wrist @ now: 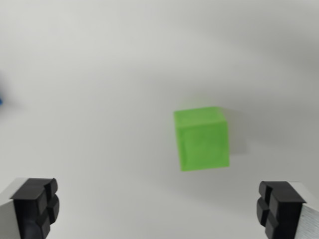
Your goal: Stack cube
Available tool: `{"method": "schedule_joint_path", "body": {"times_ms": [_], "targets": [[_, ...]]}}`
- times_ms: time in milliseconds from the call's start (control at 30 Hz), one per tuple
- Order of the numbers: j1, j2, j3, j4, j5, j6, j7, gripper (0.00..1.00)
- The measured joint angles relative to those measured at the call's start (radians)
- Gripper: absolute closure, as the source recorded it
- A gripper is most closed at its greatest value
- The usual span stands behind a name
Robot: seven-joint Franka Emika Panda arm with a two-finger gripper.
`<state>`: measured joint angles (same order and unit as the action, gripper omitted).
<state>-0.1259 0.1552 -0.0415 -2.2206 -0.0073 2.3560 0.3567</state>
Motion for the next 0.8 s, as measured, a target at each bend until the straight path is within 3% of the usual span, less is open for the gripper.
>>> {"method": "schedule_joint_path", "body": {"times_ms": [633,800], "targets": [[-0.093,0.064,-0.014,-0.082,0.022,0.159,-0.29,0.0],[-0.101,0.1,-0.013,-0.086,0.026,0.203,-0.307,0.0]]}}
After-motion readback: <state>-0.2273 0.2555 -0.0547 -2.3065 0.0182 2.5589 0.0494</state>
